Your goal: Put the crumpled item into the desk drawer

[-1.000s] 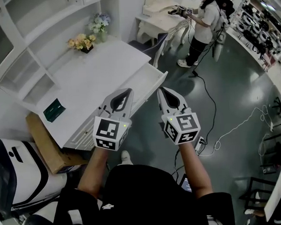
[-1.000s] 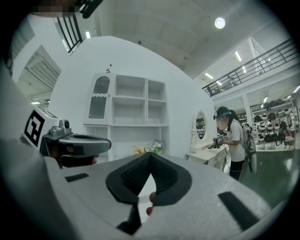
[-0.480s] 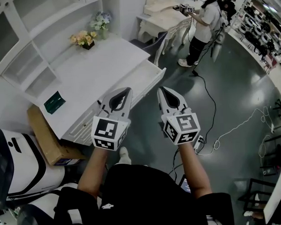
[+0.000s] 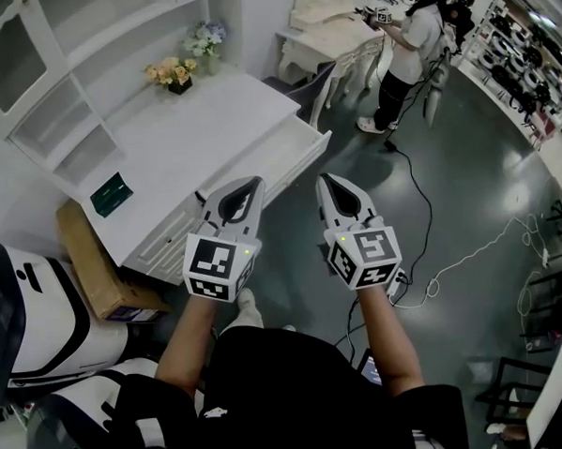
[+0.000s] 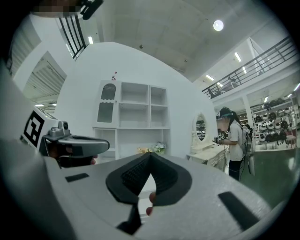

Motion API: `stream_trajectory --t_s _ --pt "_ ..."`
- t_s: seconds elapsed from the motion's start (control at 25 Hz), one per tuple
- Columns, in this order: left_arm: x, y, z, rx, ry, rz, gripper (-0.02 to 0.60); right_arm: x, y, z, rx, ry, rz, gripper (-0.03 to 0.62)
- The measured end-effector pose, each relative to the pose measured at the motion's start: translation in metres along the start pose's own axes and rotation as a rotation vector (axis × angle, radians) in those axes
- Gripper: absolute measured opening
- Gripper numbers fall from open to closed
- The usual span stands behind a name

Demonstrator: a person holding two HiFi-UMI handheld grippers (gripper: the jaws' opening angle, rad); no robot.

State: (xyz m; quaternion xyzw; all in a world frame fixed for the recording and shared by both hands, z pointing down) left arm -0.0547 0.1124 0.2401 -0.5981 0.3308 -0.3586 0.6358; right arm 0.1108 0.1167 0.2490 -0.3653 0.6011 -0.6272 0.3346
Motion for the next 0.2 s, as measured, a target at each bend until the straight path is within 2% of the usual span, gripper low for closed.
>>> stream_trajectory --t_s 0.2 --pt "-0.0111 0.0021 0.0032 0.002 0.003 0.005 0.006 -0.0079 0.0018 -0.0079 -0.004 0.002 0.005 -0.005"
Point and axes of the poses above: the fingertips, and each gripper's own axes: x forward along the fingers, z to its right, y out of its top, the point moved 6 cm from there along -x, backward along the fingers, and after that the axes turned 7 degrees about y, right-handed, at the moved point
